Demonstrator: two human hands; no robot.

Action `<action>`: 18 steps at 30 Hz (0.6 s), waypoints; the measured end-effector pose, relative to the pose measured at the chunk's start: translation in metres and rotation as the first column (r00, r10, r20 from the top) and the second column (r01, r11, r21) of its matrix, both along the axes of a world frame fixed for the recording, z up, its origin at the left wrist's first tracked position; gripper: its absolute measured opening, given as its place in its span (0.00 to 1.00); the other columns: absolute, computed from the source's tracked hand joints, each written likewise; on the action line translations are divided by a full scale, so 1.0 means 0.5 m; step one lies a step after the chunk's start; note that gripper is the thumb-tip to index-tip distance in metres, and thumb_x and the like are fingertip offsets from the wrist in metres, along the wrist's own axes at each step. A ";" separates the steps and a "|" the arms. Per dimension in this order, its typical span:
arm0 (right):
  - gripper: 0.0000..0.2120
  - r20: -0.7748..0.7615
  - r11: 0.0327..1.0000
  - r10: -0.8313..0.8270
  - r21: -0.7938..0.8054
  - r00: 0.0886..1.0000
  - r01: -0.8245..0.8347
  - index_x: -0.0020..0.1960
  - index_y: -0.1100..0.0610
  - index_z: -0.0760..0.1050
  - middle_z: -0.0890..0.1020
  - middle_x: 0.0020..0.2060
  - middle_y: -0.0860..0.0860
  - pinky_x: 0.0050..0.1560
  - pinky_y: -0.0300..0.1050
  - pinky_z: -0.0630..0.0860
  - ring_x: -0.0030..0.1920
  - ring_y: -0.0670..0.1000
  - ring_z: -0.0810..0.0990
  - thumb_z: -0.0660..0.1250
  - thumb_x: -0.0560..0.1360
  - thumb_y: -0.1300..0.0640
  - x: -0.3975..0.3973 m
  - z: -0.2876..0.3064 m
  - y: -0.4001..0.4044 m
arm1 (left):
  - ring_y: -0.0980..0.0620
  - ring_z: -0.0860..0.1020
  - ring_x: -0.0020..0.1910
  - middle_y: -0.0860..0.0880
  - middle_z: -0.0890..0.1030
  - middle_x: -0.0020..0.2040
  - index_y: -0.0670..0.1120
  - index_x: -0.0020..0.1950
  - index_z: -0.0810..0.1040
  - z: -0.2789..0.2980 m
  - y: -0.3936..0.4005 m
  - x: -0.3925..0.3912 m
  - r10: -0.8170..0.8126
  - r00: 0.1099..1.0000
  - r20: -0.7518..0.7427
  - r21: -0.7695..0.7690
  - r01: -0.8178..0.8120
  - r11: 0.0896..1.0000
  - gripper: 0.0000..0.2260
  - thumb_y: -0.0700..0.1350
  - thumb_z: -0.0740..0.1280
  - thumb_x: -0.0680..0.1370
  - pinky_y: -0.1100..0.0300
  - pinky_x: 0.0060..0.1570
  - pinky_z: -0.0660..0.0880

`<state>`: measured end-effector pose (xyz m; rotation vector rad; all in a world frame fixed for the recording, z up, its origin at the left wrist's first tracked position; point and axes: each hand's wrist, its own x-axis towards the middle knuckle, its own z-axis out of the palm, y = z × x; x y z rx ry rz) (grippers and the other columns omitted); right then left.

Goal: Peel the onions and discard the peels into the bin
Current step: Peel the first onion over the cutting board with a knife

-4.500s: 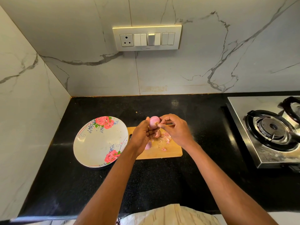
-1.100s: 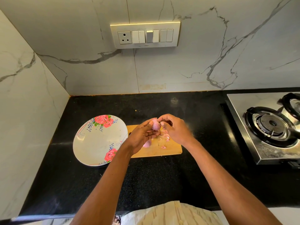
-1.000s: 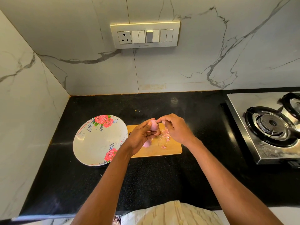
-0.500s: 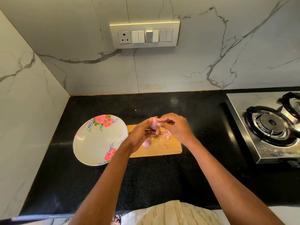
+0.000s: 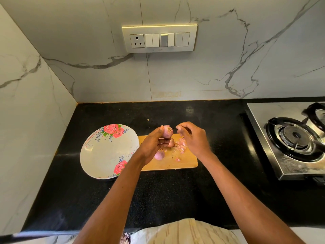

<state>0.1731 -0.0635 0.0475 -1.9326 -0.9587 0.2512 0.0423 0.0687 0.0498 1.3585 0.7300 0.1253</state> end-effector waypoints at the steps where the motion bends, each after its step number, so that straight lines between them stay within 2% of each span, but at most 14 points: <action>1: 0.05 0.012 0.999 0.020 -0.041 1.000 -0.020 0.54 0.50 0.81 0.83 0.45 0.42 0.44 0.26 0.73 0.45 0.37 0.80 0.67 0.82 0.55 0.002 -0.002 0.000 | 0.45 0.80 0.60 0.45 0.80 0.61 0.49 0.70 0.75 0.000 0.001 -0.001 0.006 1.000 -0.004 0.007 -0.006 1.000 0.20 0.59 0.54 0.85 0.48 0.68 0.75; 4: 0.08 0.020 0.991 0.063 -0.117 0.998 -0.061 0.58 0.51 0.82 0.83 0.48 0.43 0.47 0.24 0.72 0.47 0.34 0.79 0.70 0.80 0.57 0.001 -0.006 0.002 | 0.46 0.81 0.59 0.45 0.80 0.60 0.50 0.68 0.75 0.002 0.001 -0.002 0.016 1.000 -0.004 0.028 -0.016 0.999 0.19 0.58 0.55 0.85 0.47 0.67 0.75; 6: 0.11 0.016 0.992 0.082 -0.097 0.997 -0.080 0.60 0.51 0.81 0.84 0.50 0.43 0.49 0.24 0.72 0.49 0.36 0.80 0.71 0.79 0.60 -0.002 -0.003 0.004 | 0.47 0.81 0.58 0.46 0.80 0.60 0.49 0.68 0.75 0.004 -0.002 0.001 0.014 1.000 -0.005 0.051 -0.014 0.999 0.19 0.57 0.55 0.85 0.49 0.67 0.75; 8: 0.12 0.039 0.994 0.097 -0.058 0.994 -0.095 0.61 0.51 0.82 0.84 0.53 0.43 0.51 0.26 0.74 0.52 0.39 0.81 0.72 0.79 0.58 -0.006 0.002 0.007 | 0.48 0.81 0.58 0.47 0.81 0.60 0.49 0.68 0.74 0.004 -0.003 0.003 0.003 1.000 -0.008 0.084 -0.002 0.996 0.18 0.57 0.54 0.86 0.51 0.65 0.77; 10: 0.12 0.066 0.993 0.119 -0.035 0.991 -0.117 0.62 0.51 0.82 0.84 0.54 0.43 0.52 0.28 0.75 0.54 0.40 0.81 0.72 0.79 0.56 -0.008 0.009 0.010 | 0.49 0.82 0.56 0.48 0.81 0.59 0.49 0.67 0.75 0.007 -0.004 0.004 -0.002 1.000 -0.005 0.095 0.003 0.995 0.19 0.57 0.54 0.85 0.58 0.59 0.80; 13: 0.10 0.095 0.991 0.136 -0.032 0.986 -0.134 0.59 0.52 0.84 0.86 0.51 0.45 0.52 0.30 0.77 0.52 0.40 0.82 0.73 0.78 0.56 -0.005 0.011 0.011 | 0.50 0.82 0.55 0.48 0.81 0.59 0.48 0.67 0.74 0.012 -0.007 0.003 -0.013 1.000 -0.003 0.099 0.013 0.995 0.19 0.57 0.54 0.85 0.66 0.46 0.79; 18: 0.07 0.139 0.991 0.133 -0.026 0.981 -0.130 0.55 0.55 0.85 0.86 0.46 0.46 0.48 0.26 0.75 0.46 0.33 0.80 0.73 0.77 0.58 -0.002 0.017 0.008 | 0.50 0.81 0.56 0.47 0.80 0.60 0.47 0.68 0.73 0.014 -0.008 0.004 -0.035 0.999 -0.020 0.110 0.037 0.993 0.19 0.57 0.54 0.85 0.68 0.45 0.79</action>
